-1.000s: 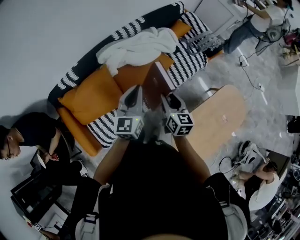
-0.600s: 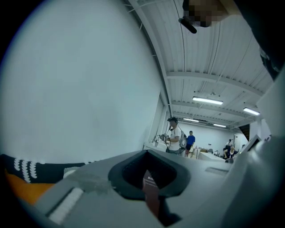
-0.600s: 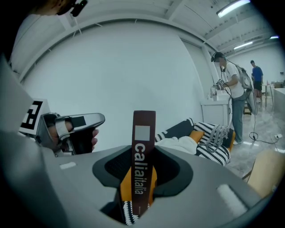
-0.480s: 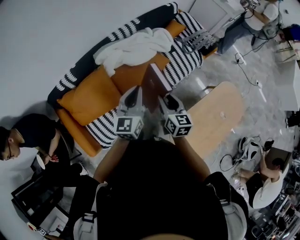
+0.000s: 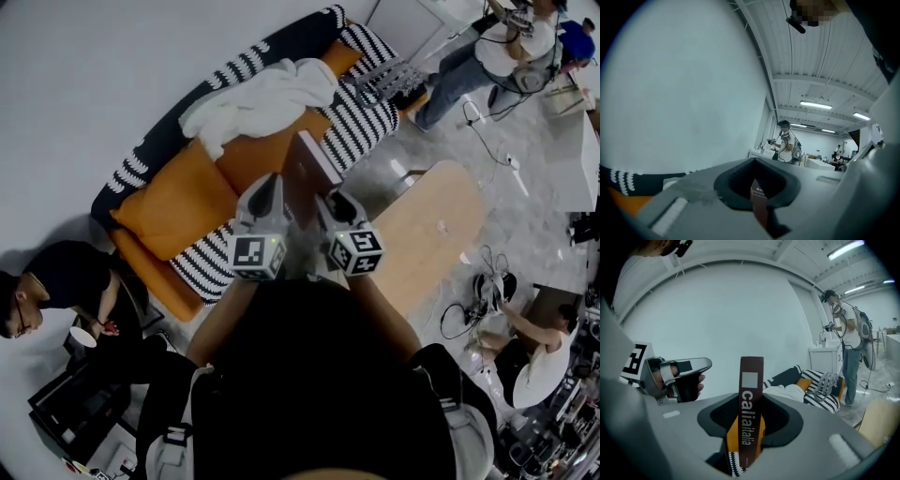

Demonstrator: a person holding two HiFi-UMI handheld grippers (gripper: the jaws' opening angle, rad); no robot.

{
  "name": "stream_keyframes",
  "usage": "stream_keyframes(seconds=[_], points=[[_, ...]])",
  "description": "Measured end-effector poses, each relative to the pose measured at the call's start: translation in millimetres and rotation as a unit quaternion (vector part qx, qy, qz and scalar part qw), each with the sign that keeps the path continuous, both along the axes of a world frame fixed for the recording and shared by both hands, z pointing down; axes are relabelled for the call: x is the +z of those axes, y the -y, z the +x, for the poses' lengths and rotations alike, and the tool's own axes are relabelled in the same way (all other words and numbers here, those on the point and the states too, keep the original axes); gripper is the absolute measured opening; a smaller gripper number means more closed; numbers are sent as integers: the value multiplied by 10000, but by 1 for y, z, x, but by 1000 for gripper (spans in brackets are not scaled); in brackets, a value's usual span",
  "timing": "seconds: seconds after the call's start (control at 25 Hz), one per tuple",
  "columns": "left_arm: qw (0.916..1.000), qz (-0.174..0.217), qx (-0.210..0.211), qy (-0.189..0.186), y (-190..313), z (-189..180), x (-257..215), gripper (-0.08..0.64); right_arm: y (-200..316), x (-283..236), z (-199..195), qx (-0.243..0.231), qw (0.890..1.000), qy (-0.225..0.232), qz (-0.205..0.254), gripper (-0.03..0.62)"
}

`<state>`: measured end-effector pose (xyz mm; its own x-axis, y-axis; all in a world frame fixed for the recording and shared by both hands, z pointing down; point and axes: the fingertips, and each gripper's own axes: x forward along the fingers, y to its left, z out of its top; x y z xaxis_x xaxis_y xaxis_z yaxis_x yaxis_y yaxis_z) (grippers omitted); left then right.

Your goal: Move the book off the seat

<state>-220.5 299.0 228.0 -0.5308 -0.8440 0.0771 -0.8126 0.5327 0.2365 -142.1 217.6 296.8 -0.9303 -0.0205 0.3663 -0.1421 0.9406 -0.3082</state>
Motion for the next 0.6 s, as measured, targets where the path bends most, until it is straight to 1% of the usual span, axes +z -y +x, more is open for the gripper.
stream_keyframes(seconds=[0.28, 0.48, 0.6], points=[[9996, 68, 259, 14, 12, -11, -1, 6, 7, -6, -10, 170, 9998, -10, 84, 156], [9985, 226, 488, -126, 17, -23, -7, 6, 6, -8, -15, 438, 9989, -36, 147, 155], [9974, 216, 683, -61, 13, -35, -5, 6, 0, -8, -20, 622, 9980, -75, 89, 155]])
